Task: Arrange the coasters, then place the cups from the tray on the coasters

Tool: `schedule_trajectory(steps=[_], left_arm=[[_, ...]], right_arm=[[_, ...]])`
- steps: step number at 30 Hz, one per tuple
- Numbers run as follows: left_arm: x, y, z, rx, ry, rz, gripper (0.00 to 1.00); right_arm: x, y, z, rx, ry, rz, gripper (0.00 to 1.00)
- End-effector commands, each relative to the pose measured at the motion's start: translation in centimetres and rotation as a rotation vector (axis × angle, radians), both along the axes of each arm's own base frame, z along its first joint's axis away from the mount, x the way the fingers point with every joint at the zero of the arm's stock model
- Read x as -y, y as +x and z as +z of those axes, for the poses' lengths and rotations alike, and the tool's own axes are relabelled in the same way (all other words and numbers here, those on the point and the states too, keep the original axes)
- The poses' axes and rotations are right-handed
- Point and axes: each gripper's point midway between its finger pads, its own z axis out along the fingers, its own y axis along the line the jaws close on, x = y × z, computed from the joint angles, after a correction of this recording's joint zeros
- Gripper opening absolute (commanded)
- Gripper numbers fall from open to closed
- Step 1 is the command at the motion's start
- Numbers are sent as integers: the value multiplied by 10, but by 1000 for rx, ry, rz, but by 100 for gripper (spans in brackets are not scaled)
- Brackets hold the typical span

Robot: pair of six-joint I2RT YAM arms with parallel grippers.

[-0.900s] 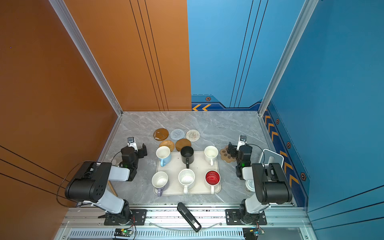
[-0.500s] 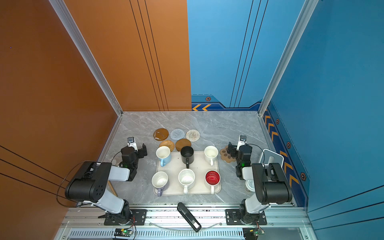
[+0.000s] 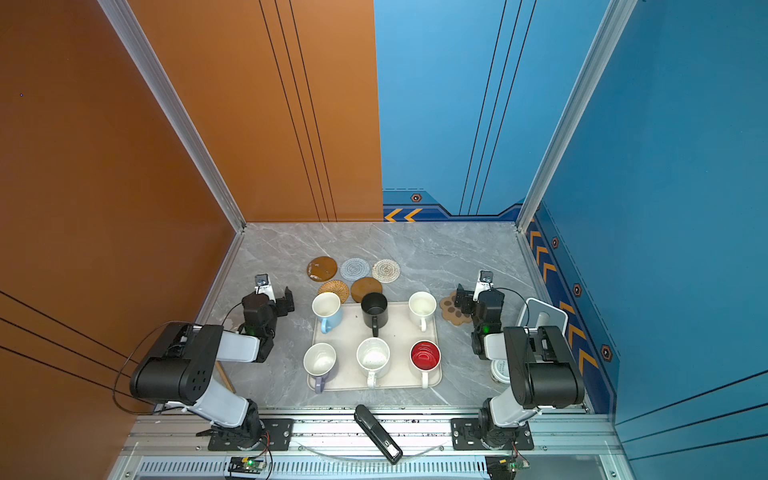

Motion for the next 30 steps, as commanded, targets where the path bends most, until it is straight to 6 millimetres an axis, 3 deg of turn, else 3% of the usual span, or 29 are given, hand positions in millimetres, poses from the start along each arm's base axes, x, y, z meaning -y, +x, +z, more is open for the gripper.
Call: schedule_trajectory(steps=[1,11,16,24,30], left_arm=[[0,5,9,19,13,4,98],[0,5,10,19,14,3,98],[-1,3,17,11,15,19,98],[1,4,45,-22,60,38,96],[9,5,89,37,37,30,93]], right_arm=[[1,3,4,3,-1,-13,100],[0,3,4,4,-2,-12,100],[11,4,15,-17,-10,-87,100],[10,2,54,-86,21,-96,100],[-6,-4,81,-250,72,-26,97]])
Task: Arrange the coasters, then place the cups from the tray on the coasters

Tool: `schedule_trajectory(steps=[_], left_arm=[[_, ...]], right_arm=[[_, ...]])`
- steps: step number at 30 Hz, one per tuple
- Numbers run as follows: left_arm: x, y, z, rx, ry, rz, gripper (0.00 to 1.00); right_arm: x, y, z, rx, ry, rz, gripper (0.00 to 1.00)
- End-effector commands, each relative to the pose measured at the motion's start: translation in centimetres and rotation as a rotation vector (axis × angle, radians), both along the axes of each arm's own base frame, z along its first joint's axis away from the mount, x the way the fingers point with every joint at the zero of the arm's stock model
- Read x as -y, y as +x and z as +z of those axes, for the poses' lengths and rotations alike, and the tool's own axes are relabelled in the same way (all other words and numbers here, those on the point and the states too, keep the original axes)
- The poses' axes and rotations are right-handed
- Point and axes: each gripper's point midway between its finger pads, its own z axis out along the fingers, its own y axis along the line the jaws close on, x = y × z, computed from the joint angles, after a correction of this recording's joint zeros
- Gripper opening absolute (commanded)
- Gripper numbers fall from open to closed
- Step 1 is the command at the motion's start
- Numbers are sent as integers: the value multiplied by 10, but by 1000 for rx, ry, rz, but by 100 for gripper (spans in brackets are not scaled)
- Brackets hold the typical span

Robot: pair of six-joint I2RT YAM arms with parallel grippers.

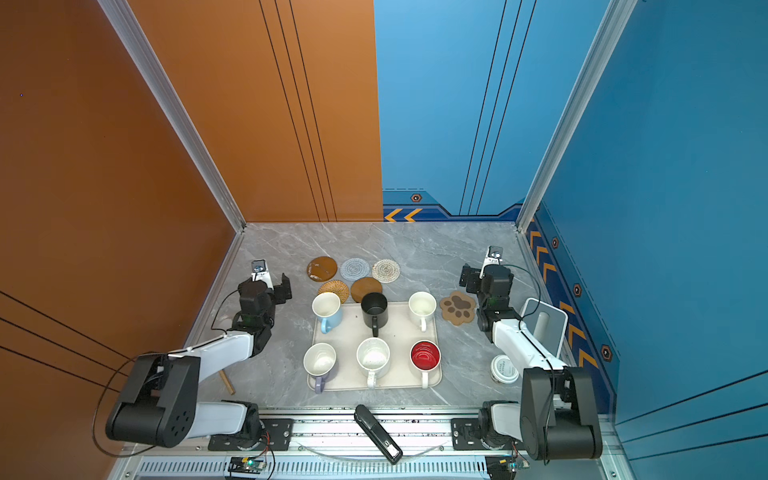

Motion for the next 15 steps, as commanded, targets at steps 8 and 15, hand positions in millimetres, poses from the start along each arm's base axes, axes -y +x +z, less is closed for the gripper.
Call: schedule_trajectory(steps=[8,15], left_arm=[[38,10,57,-157,-160,-152,93],[79,-10,66,-179,-338,-300,90]], right_arm=[[-50,-30,-16,-521,176,214,78],[-74,-53,-54,-810,267,265,42]])
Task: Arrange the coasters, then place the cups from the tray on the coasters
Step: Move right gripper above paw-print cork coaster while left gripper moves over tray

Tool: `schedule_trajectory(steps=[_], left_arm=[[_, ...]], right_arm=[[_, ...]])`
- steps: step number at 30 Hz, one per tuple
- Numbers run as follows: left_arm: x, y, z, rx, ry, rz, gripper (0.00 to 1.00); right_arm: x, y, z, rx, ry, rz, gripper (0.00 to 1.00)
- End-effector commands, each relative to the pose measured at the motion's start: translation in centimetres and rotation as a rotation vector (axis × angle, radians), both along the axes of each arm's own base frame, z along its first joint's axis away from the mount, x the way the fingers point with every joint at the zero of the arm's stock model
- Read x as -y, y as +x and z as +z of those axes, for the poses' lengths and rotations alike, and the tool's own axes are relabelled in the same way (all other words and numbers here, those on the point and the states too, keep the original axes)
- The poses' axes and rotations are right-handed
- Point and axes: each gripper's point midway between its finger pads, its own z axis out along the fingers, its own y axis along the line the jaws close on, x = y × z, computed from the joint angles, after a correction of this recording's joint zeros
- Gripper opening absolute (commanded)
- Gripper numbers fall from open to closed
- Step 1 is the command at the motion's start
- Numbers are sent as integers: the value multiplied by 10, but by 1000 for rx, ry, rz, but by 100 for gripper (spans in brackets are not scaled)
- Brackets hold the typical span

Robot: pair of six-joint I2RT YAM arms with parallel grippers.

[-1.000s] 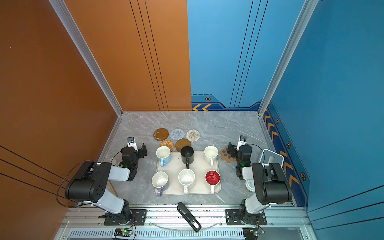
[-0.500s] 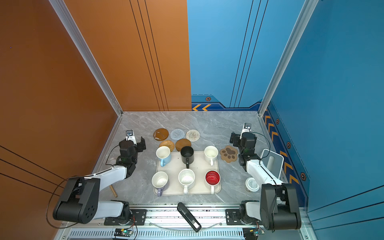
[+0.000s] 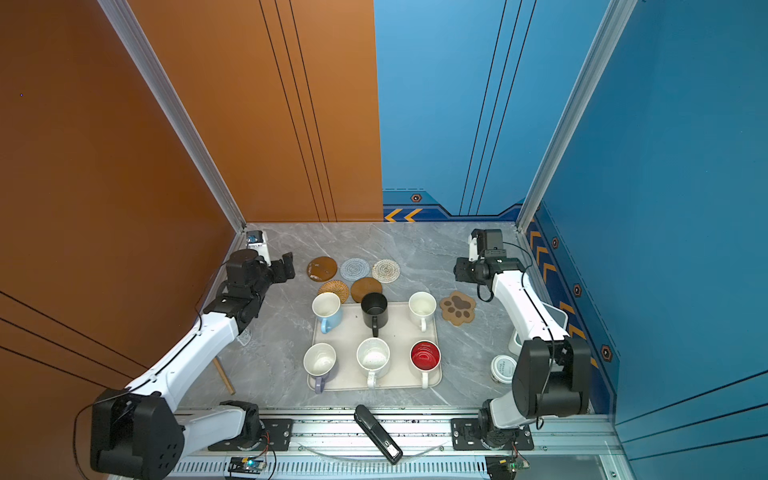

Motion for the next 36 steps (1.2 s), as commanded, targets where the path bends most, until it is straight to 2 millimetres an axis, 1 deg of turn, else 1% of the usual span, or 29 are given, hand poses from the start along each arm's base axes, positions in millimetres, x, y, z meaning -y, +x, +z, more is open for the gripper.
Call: schedule_trajectory(steps=[1,4,7,9,11,16,20,26,31,36], left_arm=[[26,-22,-11,-90,-112,-95,90],[35,-30,-8,-101,-117,-119,90],[43,-38,-4,-113,-111,-139,90],[47,-45,-8,-144,-104,-146,90],[51,-48,-6,-149,-102,-153,90],[60,-54,-7,-152,-83,-172,91],[62,-57,-11,-173,-68,-173,92],[63,-61,-12,-187,-91,-150,92],[68,-66,-11,-193,-143,-149,92],[71,-69,-9,-189,-152,-148,91]], right_arm=[[-18,-44,-28,-271,56,51,39],[-21,-55,-39,-346,35,60,38],[-24,-64,-44,-380,13,65,39],[-24,-70,-48,-401,5,57,40],[-21,-78,-54,-427,-11,43,40],[-7,-92,-68,-467,-79,-7,44],[-3,-100,-75,-495,-96,-15,44],[-2,-108,-87,-533,-107,-20,44],[1,-107,-93,-529,-123,-43,44],[0,-106,-101,-538,-111,-62,43]])
